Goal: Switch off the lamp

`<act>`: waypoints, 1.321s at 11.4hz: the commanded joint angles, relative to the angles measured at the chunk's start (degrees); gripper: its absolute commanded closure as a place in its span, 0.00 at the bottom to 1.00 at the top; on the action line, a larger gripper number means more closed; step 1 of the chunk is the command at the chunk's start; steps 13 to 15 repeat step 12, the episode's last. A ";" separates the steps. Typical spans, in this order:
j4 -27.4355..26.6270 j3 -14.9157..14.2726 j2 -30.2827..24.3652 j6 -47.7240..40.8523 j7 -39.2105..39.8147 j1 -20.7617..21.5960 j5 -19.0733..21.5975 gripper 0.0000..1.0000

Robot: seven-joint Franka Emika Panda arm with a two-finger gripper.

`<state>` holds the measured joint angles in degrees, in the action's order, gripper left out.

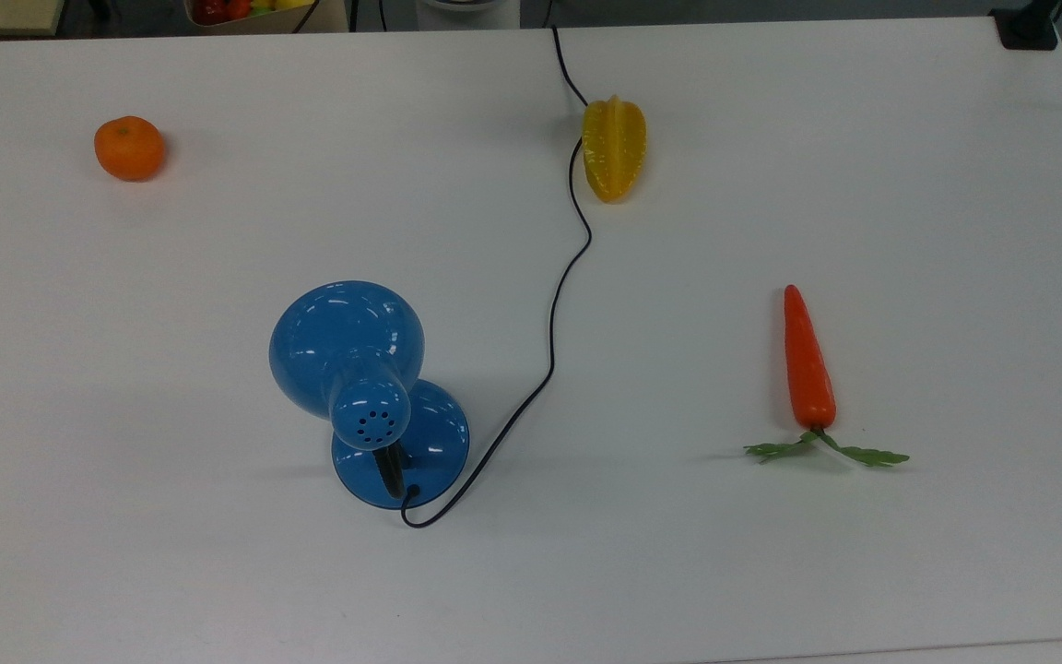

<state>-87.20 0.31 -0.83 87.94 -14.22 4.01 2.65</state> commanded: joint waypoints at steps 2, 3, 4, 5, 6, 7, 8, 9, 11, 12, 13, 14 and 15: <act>-2.09 1.28 -0.32 0.56 12.68 0.30 -2.12 0.00; -2.70 0.93 -0.23 2.74 13.68 0.74 -2.21 0.00; -4.02 0.49 -0.14 5.98 14.12 1.52 -2.47 0.00; -4.90 0.31 0.03 8.11 16.74 1.88 -3.60 0.00; -5.08 0.22 0.04 8.21 17.81 1.97 -4.05 0.00; -5.17 0.22 0.04 8.30 17.99 2.06 -4.06 0.00; -5.26 0.22 0.12 8.39 18.78 2.06 -4.06 0.00; -5.17 0.22 0.12 8.39 19.05 2.15 -4.06 0.00; -5.08 0.22 0.21 8.48 18.70 2.06 -3.71 0.00; -5.08 0.22 0.12 8.39 18.61 2.15 -3.70 0.00; -5.08 0.22 0.12 8.39 18.61 2.15 -3.70 0.00; -5.08 0.22 0.12 8.39 18.61 2.15 -3.70 0.00; -5.08 0.22 0.12 8.39 18.61 2.15 -3.70 0.00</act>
